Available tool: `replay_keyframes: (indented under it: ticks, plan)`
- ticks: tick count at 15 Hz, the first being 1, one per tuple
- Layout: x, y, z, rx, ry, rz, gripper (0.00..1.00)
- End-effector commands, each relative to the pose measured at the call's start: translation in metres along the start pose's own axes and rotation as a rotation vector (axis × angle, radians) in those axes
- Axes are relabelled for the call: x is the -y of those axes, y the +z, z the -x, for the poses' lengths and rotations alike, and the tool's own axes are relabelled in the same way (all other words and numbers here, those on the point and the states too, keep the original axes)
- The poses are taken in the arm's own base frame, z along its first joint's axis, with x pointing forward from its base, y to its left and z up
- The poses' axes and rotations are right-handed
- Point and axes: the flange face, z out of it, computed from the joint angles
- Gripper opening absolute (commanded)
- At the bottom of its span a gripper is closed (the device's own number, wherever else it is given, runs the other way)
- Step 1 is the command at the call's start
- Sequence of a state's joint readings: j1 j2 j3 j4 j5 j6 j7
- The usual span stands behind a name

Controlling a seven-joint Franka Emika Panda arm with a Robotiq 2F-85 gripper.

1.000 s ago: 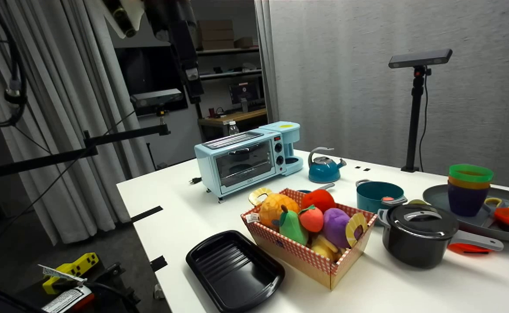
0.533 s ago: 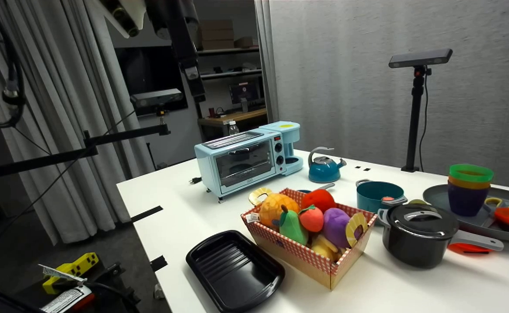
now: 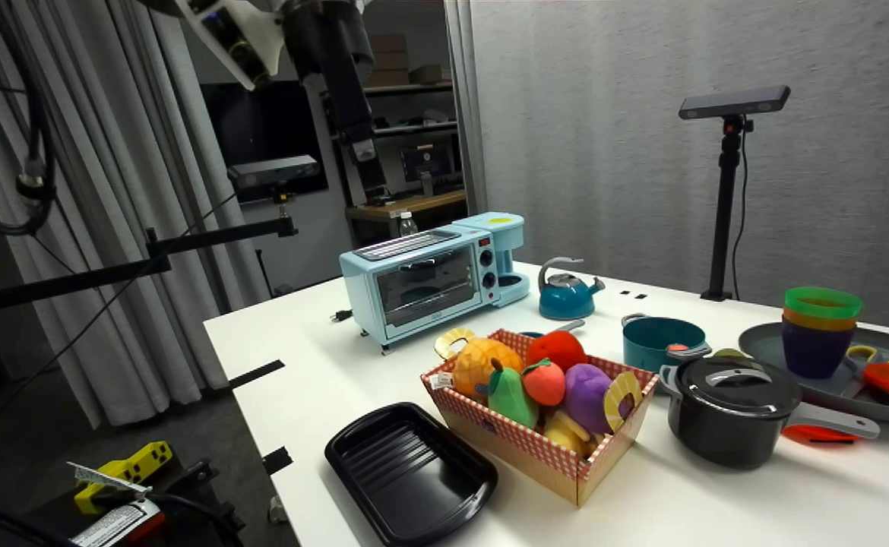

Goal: Remove the lid from the black pot

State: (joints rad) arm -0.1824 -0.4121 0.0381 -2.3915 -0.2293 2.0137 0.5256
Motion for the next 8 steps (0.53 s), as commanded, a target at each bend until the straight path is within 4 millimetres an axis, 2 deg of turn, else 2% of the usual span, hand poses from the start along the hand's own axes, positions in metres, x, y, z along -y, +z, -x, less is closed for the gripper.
replay_keyframes:
  ticks: [1,5,8]
  plan:
    - [-0.002,0.038,-0.031,-0.027,0.027,0.032,1.00]
    - [-0.008,0.081,-0.075,-0.065,0.104,0.022,1.00]
    - [-0.016,0.099,-0.106,-0.093,0.184,-0.015,1.00]
